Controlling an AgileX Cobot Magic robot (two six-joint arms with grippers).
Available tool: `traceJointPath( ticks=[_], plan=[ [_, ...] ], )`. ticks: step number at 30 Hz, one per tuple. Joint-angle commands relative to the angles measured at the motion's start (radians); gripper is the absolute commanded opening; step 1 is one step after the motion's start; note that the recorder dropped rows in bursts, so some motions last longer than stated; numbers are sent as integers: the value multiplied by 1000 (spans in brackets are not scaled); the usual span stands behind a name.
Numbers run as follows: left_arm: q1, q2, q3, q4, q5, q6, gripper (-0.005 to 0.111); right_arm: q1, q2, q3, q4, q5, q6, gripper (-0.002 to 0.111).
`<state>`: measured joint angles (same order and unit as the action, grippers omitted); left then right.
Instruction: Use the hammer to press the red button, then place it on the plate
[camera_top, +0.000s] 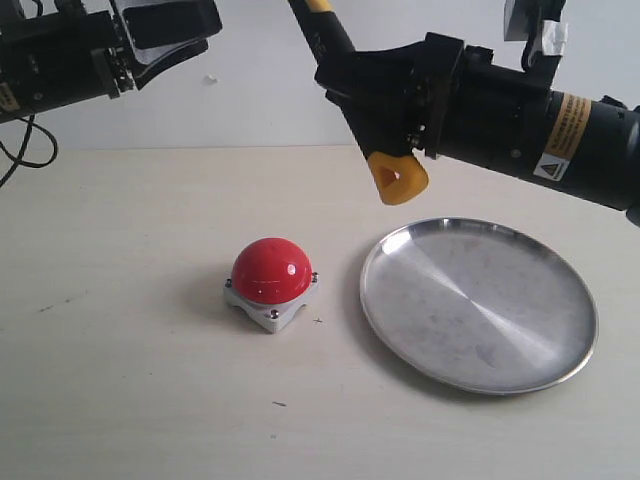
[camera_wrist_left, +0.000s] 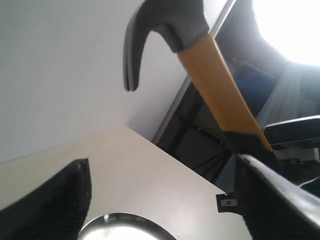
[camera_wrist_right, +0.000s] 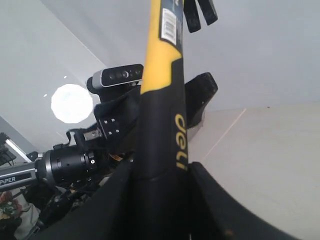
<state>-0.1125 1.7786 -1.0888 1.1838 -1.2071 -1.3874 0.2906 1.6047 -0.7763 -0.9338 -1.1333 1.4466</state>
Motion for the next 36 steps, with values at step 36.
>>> traceJointPath(
  ticks=[36],
  plan=[
    [-155, 90, -50, -36, -14, -37, 41, 0, -77, -11, 22, -88, 21, 0]
  ],
)
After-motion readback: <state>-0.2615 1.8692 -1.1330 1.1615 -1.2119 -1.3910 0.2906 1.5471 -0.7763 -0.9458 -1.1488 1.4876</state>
